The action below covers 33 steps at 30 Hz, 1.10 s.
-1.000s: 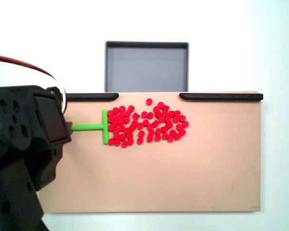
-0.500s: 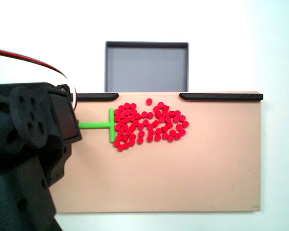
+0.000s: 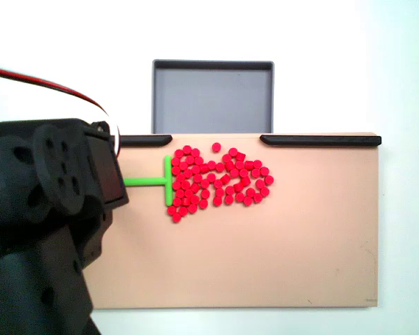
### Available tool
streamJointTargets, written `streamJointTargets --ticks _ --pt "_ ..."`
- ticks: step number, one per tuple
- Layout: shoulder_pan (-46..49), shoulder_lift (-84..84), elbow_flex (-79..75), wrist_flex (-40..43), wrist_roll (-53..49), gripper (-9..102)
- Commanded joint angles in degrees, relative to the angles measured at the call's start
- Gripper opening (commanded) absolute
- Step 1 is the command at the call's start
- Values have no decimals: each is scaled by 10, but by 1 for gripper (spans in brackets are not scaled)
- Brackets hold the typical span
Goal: Gather the left side granules
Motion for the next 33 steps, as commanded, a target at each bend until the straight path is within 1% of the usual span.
streamJointTargets --ticks 1,21,33 --pt "10 19 4 4 -8 0" --pt "20 25 9 4 -22 0" --pt "10 64 9 4 -17 0"
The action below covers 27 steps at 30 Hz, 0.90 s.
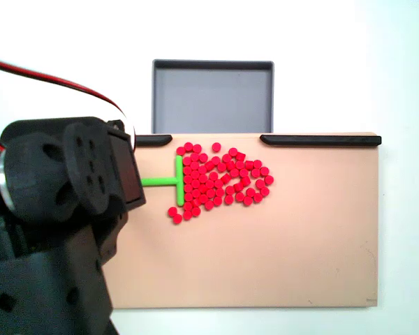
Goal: Gather the left side granules
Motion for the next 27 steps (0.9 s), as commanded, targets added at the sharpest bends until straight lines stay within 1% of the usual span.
streamJointTargets --ticks 1,5,9,14,17,20,27 --pt "-6 53 -2 4 4 0" --pt "-4 83 -2 4 1 0" --pt "25 129 34 4 -10 0" --pt "28 166 74 4 -49 0" --pt "33 199 119 4 -97 0" --pt "43 230 170 4 -170 0" --pt "80 298 279 -3 -386 0"
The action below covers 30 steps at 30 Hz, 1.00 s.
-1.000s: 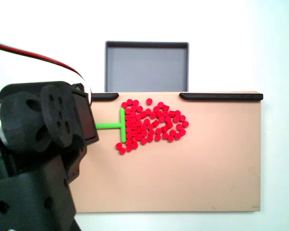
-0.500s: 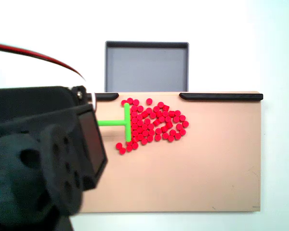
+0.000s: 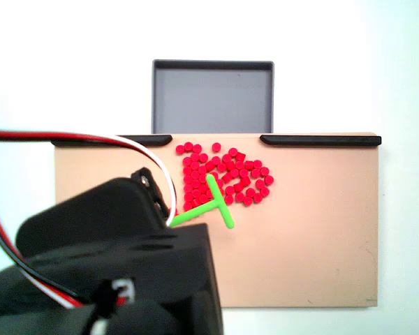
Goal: Gather the left side granules
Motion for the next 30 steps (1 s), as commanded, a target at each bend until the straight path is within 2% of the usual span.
streamJointTargets --ticks 1,10,18,30 --pt "21 52 34 -3 -108 0" --pt "69 71 60 -8 -337 0" --pt "109 90 112 -76 -494 0" --pt "89 117 138 -90 -624 0"
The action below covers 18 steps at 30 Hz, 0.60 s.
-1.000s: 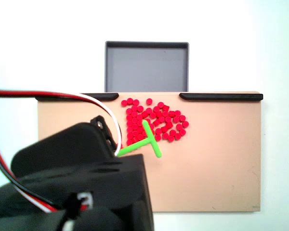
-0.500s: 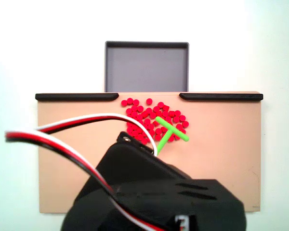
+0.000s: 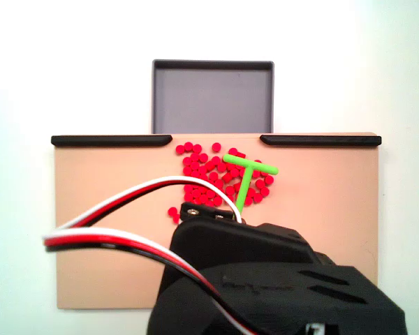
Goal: Gather the left side granules
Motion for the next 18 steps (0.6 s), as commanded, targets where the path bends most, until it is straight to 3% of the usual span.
streamJointTargets --ticks 1,18 --pt "-17 43 9 0 -25 0" --pt "-31 61 27 0 -85 0"
